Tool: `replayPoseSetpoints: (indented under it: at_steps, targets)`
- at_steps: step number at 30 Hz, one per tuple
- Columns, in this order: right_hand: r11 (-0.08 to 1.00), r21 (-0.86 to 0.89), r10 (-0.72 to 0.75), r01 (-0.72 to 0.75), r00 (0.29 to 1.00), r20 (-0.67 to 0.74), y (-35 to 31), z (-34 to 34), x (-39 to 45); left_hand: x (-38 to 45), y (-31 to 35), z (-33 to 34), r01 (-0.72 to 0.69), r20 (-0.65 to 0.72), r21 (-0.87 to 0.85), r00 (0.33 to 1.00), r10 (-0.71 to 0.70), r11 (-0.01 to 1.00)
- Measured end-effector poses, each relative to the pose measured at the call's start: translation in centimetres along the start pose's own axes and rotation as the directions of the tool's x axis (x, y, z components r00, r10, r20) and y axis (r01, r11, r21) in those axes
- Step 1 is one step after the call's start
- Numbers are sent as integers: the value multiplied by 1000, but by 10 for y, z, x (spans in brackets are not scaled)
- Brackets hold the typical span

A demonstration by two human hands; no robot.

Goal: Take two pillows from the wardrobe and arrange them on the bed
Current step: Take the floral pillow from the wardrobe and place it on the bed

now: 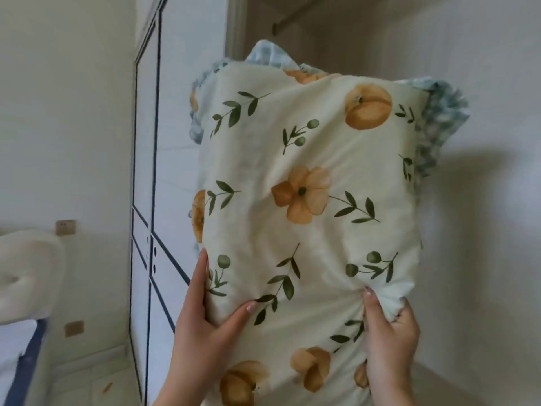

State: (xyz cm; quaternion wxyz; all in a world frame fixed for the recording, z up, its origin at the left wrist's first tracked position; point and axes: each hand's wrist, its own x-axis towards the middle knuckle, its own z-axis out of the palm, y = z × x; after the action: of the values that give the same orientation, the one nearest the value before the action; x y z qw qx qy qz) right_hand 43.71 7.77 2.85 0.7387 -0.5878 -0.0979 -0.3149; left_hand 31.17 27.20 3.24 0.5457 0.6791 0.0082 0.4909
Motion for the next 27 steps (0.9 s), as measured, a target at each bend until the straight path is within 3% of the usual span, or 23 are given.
replayPoseSetpoints:
  at_steps: [9,18,27]
  targets:
    - [991,61,-133,123,968,213,-46,86,-48,14,-10,-102,0,-174,-39,985,-6,999]
    - [937,75,-325,340,777,538,-55,244,-104,53,-75,-226,139,-319,-279,920,-228,950]
    - [974,42,-171,224,598,783,12,393,-176,68,-181,-335,321,-454,-316,775,-440,893]
